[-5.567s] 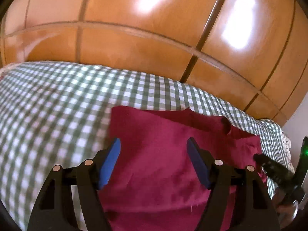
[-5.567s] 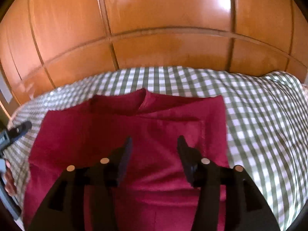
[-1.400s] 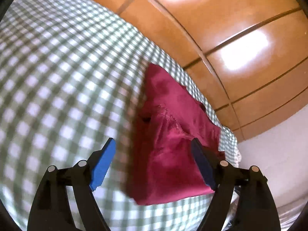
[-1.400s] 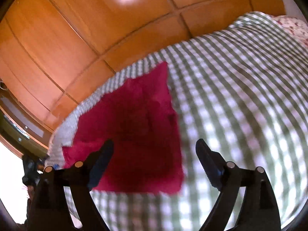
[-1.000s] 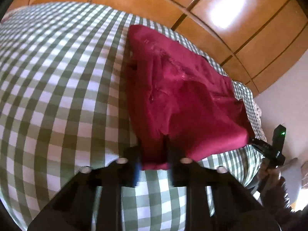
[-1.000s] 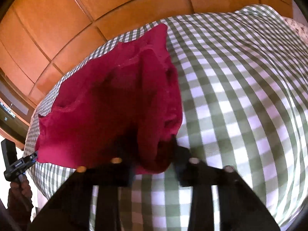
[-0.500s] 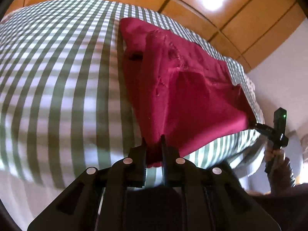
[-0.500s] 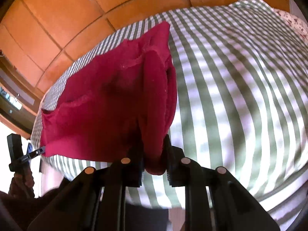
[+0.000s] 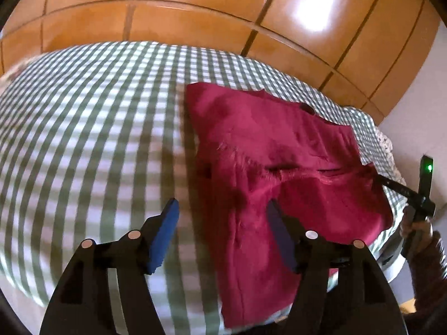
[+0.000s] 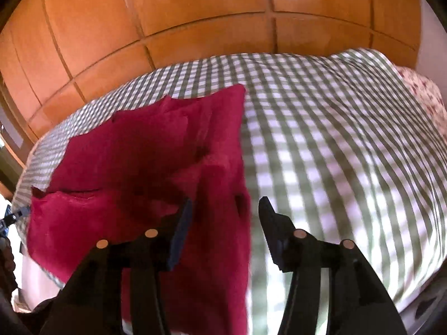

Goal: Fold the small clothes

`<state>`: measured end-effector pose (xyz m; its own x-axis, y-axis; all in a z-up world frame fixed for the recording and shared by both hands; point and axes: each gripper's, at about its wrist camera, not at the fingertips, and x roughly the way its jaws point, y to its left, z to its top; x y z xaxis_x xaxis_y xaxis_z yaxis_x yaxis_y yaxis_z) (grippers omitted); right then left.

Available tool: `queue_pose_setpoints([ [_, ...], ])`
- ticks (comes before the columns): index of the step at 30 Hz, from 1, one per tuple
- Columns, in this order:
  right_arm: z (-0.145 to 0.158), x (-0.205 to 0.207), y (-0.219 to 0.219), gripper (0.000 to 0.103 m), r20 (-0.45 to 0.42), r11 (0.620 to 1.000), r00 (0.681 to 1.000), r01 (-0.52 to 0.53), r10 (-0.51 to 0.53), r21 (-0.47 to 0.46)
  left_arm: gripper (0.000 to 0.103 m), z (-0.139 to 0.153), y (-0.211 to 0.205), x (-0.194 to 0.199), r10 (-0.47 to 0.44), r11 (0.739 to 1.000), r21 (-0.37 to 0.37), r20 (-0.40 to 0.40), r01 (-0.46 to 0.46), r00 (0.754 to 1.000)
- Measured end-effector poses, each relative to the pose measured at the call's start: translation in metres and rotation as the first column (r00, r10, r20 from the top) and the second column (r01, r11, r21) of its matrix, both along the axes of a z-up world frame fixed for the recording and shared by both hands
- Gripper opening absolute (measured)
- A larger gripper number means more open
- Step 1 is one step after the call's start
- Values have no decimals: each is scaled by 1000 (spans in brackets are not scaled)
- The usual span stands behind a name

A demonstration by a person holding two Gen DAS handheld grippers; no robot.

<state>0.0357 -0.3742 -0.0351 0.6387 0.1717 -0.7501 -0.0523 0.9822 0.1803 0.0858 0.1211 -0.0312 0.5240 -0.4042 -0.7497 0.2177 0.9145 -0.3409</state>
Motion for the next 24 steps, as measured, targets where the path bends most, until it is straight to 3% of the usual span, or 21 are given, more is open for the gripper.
queue_pose_setpoints([
  [1, -5, 8, 5, 41, -8, 1000, 1000, -5, 5, -1, 64, -2, -2, 4, -4, 1000, 5, -1, 4, 1000],
  [2, -9, 12, 5, 25, -16, 1000, 1000, -7, 7, 2, 64, -6, -5, 9, -3, 1000, 6, -3, 3, 1000],
  [3, -13, 15, 6, 17, -23, 1000, 1000, -3, 3, 3, 59, -8, -7, 12, -7, 1000, -2, -9, 7, 1000],
  [4, -15, 17, 5, 13, -20, 1000, 1000, 9, -9, 7, 34, -10, -10, 15, -16, 1000, -4, -14, 16, 1000],
  [5, -13, 15, 3, 8, -15, 1000, 1000, 15, -14, 16, 20, -10, -13, 16, -16, 1000, 22, -10, 16, 1000],
  [6, -11, 12, 0, 8, -2, 999, 1000, 26, -26, 34, 14, -7, -14, 15, -4, 999, 39, 13, 4, 1000],
  [7, -8, 9, -4, 8, 12, 998, 999, 39, -40, 50, 14, -2, -15, 12, 2, 999, 45, 41, -4, 999],
  [9, -13, 9, -9, 8, -7, 998, 999, 52, -52, 46, 14, 0, -19, 9, 37, 990, 137, 69, -46, 997],
  [13, -32, 14, -3, 9, -24, 998, 998, 56, -55, 5, 14, -9, -34, 11, 67, 966, 245, 71, -83, 995],
  [15, -32, 14, -3, 9, -23, 998, 997, 67, -67, 15, 18, -9, -37, 10, 82, 960, 263, 78, -100, 994],
  [19, -33, 13, -6, 10, -25, 997, 997, 69, -68, 25, 49, -4, -40, 6, 85, 943, 311, 123, -120, 989],
  [24, -33, 14, -8, 14, -30, 995, 996, 88, -87, 44, 54, 4, -42, -2, 73, 937, 327, 162, -123, 984],
])
